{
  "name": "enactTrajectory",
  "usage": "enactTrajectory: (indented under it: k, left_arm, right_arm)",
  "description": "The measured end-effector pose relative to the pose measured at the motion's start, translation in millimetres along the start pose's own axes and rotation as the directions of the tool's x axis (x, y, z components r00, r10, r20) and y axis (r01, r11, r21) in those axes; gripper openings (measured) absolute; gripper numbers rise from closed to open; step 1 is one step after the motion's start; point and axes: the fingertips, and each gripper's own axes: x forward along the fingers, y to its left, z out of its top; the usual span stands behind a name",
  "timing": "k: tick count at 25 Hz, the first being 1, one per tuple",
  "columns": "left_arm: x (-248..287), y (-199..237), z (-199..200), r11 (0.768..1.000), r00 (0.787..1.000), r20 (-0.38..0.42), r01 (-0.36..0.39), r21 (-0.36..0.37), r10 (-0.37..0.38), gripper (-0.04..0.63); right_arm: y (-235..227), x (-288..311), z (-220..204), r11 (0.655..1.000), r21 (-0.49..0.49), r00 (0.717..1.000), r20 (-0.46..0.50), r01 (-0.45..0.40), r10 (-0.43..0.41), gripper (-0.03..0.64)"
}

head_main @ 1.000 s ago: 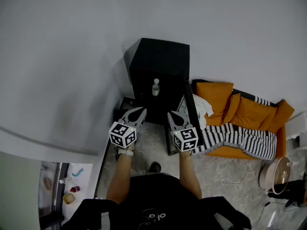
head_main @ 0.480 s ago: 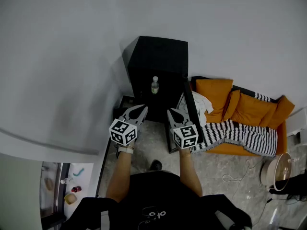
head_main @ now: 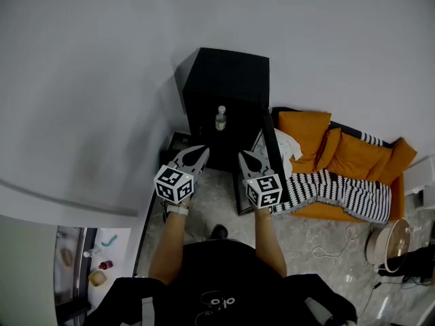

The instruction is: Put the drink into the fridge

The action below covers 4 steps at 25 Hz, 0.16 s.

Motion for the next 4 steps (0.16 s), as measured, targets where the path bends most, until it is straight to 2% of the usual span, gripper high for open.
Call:
enactTrajectory:
  k: [4]
  left_arm:
    - [-2.9,2.2,0.6,1.000,1.000,0.002,-0.004,-0.004,0.005,0.006]
  right_arm:
    - [-0.1,1.0,1.4,1.000,0.004,1.000,0.008,0.002,-0.002,0.008]
